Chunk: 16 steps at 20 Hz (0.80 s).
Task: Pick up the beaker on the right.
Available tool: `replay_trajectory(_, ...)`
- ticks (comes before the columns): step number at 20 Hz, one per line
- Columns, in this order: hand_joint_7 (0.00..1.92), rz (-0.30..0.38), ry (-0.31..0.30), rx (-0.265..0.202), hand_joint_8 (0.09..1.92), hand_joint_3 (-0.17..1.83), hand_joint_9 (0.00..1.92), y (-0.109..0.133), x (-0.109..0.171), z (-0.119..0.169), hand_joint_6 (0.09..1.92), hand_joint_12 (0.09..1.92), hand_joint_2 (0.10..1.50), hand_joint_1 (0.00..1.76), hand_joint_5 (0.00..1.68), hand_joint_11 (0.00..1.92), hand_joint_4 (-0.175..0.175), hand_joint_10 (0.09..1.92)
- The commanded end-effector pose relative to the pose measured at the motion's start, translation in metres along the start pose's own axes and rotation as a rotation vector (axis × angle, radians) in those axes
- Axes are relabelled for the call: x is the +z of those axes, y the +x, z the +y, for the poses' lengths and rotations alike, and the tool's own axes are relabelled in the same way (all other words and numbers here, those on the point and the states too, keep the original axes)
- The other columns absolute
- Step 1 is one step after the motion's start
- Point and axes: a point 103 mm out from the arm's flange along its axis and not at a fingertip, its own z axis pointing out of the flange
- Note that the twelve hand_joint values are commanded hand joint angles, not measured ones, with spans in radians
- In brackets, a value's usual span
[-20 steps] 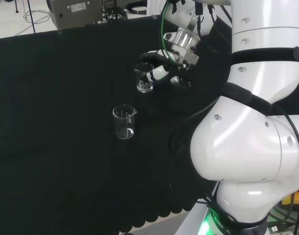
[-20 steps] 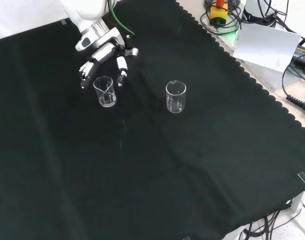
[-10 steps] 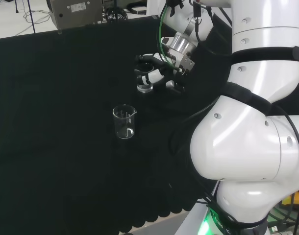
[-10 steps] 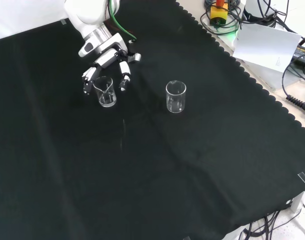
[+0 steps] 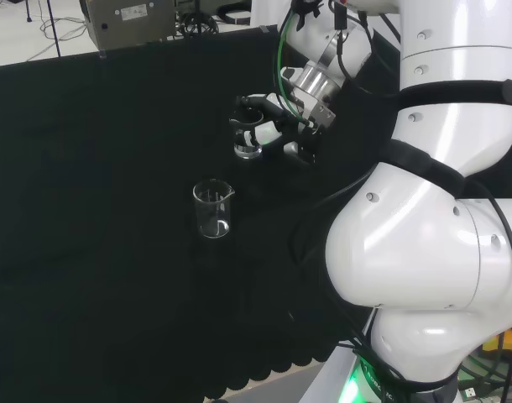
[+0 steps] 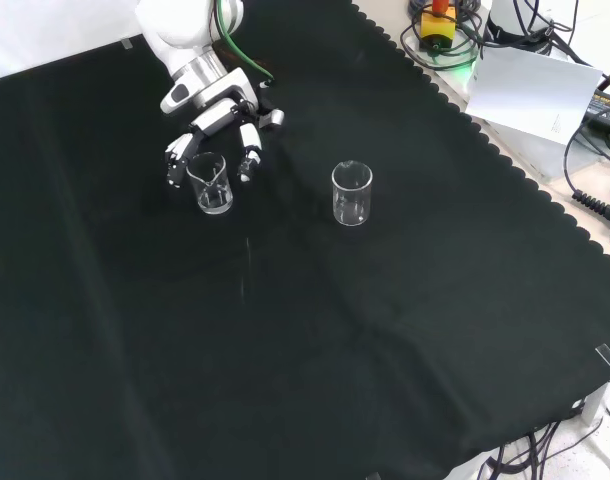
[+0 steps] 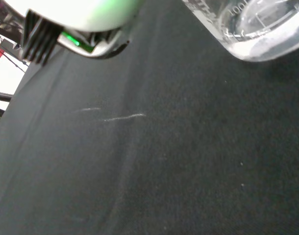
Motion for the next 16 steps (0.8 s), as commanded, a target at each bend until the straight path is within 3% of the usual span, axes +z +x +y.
replay_trajectory(1, 0.28, 0.013, -0.006, 0.001, 0.65, 0.74, 0.39, -0.015, -0.005, 0.004, 0.09, 1.38, 0.47, 0.97, 0.46, 0.0, -0.017, 0.61)
replay_trajectory(7, 0.33, 0.054, -0.042, 0.01, 0.66, 0.75, 0.45, -0.021, -0.007, 0.006, 0.09, 1.4, 0.46, 0.99, 0.5, 0.01, -0.017, 0.6)
replay_trajectory(16, 0.37, 0.031, 0.011, -0.048, 0.67, 0.77, 0.5, -0.012, -0.001, 0.014, 0.1, 1.39, 0.46, 1.01, 0.54, 0.06, -0.015, 0.59)
